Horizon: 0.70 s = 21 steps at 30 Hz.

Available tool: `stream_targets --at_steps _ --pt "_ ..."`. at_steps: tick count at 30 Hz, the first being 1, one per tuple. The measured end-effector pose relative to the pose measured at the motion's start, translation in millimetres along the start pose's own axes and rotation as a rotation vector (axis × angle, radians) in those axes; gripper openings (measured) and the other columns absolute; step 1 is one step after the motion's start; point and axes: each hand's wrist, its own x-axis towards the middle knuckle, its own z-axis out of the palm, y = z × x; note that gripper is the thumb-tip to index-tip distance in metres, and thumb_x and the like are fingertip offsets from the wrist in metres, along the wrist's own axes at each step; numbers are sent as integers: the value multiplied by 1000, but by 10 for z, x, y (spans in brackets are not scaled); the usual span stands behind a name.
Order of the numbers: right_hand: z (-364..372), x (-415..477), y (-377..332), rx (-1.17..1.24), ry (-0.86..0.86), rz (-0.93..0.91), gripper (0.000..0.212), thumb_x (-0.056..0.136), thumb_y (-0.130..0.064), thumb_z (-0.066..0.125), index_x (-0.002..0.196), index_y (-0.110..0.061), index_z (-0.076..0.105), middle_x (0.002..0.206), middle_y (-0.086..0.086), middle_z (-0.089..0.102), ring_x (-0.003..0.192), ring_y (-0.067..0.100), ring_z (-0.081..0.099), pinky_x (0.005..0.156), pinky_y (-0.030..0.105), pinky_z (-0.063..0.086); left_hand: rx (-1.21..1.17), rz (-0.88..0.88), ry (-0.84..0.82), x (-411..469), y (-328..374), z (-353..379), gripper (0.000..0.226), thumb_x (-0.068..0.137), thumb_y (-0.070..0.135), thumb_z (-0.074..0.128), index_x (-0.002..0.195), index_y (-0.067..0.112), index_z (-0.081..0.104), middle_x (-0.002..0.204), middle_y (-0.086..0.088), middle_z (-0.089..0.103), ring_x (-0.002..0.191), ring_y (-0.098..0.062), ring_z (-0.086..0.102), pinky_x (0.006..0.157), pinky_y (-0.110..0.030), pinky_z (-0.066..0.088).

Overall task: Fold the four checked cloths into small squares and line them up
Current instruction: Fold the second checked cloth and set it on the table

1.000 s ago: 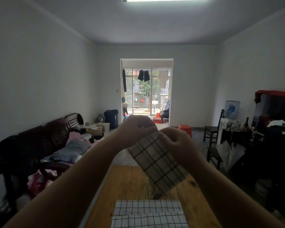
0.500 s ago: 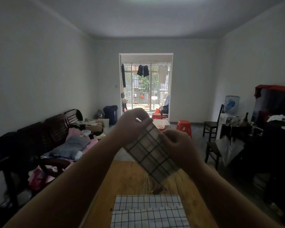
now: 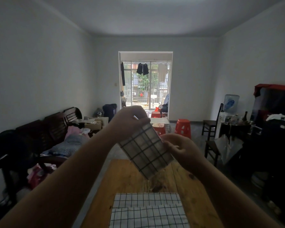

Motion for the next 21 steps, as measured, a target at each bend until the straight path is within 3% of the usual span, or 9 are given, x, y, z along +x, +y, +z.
stream_targets --at_steps 4,7,11,15,19,21 --pt "70 126 -238 12 64 -82 26 103 -33 50 107 -19 71 86 -5 71 75 5 67 65 22 54 73 9 -157 12 108 164 10 92 24 69 83 21 65 81 11 63 75 -4 60 68 -18 46" --pt "112 188 -284 -34 139 -136 27 102 -30 53 90 -14 71 69 -5 64 59 3 59 55 19 45 32 1 -147 -1 105 218 10 93 24 67 86 18 67 82 9 63 77 -7 61 70 -22 48" --pt "82 110 -159 -97 117 -123 21 101 -25 55 92 -14 71 77 -3 68 71 7 64 63 18 52 -80 -84 -35 -31 -27 145 13 95 24 64 85 16 65 81 5 62 74 -7 59 66 -22 44" --pt "15 -79 85 -92 62 -77 17 99 -20 56 91 -28 68 81 -6 70 77 1 66 69 17 54 -136 -158 121 -38 -207 -22 13 94 24 67 87 13 69 79 2 66 67 -3 60 62 -18 43" --pt "-39 -171 167 -161 48 -69 24 98 -12 57 90 -33 65 80 -9 70 81 -2 67 73 12 53 -80 -113 119 -49 -231 -41 13 93 24 68 88 12 70 80 5 67 69 2 61 61 -11 41" --pt "-57 -146 188 -227 -2 -68 19 98 -14 58 94 -31 65 82 -10 69 83 -4 66 69 13 52 -75 -89 129 -43 -206 -12 13 93 23 69 87 11 70 79 6 67 69 0 61 63 -15 42"
